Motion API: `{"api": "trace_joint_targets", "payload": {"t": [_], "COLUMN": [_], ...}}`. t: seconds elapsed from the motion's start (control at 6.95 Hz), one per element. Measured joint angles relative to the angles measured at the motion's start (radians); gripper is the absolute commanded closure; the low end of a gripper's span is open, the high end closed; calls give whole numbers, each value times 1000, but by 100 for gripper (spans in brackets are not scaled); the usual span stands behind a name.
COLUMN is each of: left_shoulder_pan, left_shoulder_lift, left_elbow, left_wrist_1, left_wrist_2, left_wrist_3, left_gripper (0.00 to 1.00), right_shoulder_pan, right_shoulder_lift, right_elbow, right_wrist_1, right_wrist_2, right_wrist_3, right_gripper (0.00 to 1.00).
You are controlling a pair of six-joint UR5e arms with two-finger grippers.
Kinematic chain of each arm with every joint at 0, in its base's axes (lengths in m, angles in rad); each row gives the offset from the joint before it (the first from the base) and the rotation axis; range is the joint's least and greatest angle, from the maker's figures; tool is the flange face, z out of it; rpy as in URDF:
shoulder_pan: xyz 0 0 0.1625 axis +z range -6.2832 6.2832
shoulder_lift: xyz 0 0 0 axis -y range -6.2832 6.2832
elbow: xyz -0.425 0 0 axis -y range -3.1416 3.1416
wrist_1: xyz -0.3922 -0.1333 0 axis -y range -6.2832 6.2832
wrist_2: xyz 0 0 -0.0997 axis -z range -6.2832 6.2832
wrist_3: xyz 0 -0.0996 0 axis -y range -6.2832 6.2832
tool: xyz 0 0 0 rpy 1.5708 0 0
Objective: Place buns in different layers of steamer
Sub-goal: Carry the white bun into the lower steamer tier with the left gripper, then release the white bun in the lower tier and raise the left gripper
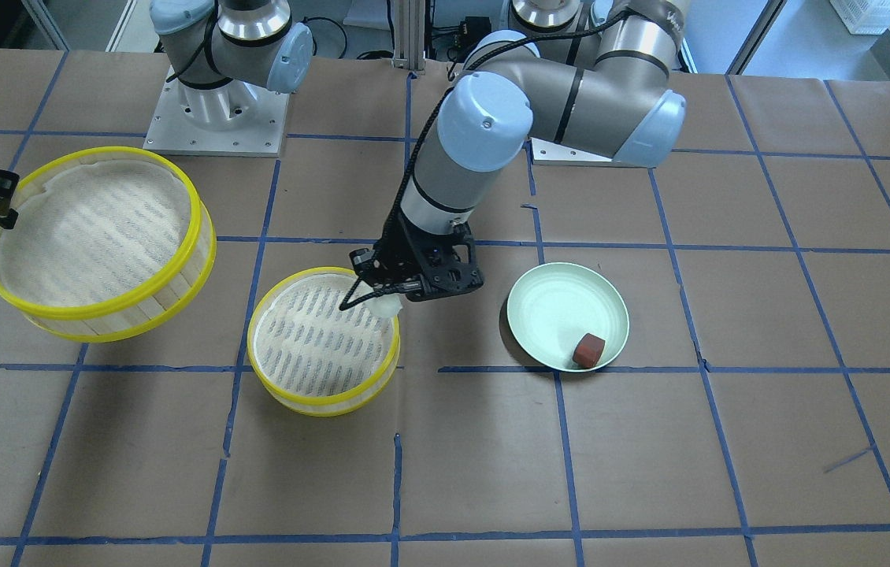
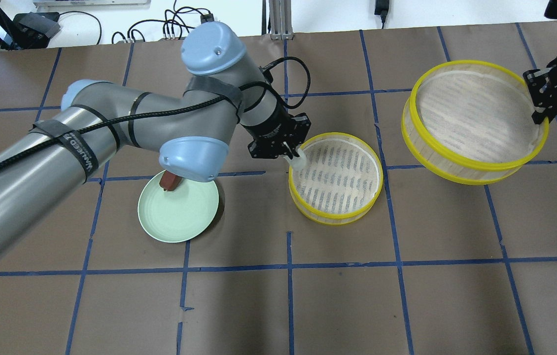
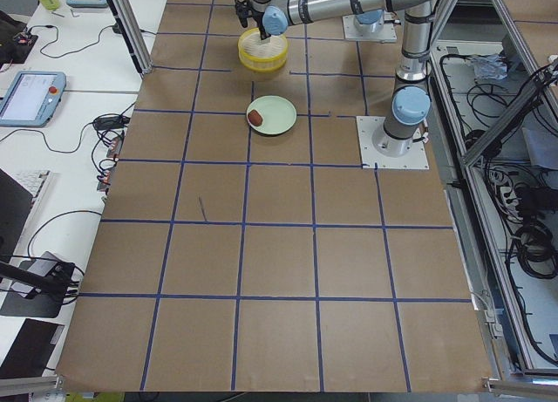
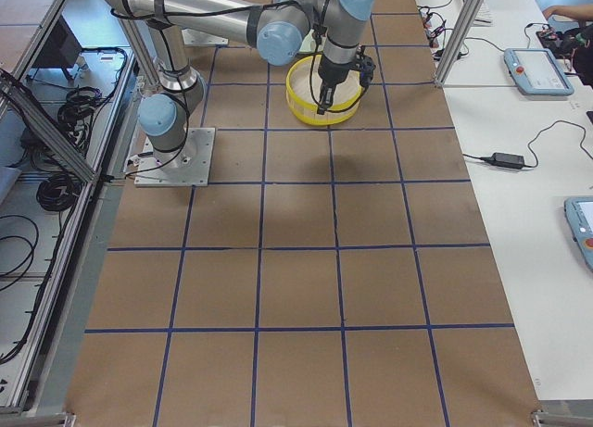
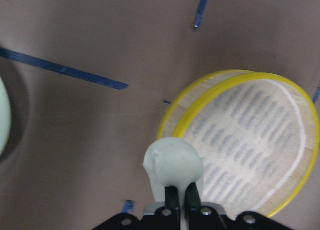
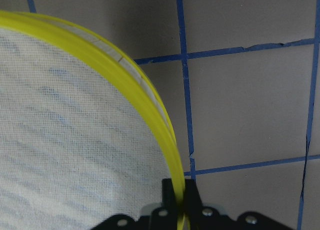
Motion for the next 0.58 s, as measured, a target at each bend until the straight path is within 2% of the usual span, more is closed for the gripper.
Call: {"api": "trace_joint_targets", "payload": {"t": [0.14, 0.29, 0.58], "left_shoulder_pan": [-52, -84, -101], "left_shoulder_lift": [-50, -85, -104], "left_elbow": [2, 2, 3], "left_wrist_1": [79, 121, 144], "left_wrist_2": [-7, -6, -2], "left_wrist_3": [-81, -126, -120], "left_gripper": [6, 0, 0], "right_shoulder_pan": [1, 1, 1], "right_shoulder_lift": [-2, -2, -3], "right_elbow": [2, 4, 4], "right_wrist_1": [1, 3, 3], "right_wrist_2": [0, -1, -1], "right_wrist_3": [0, 0, 0], "right_gripper": [99, 99, 99]}}
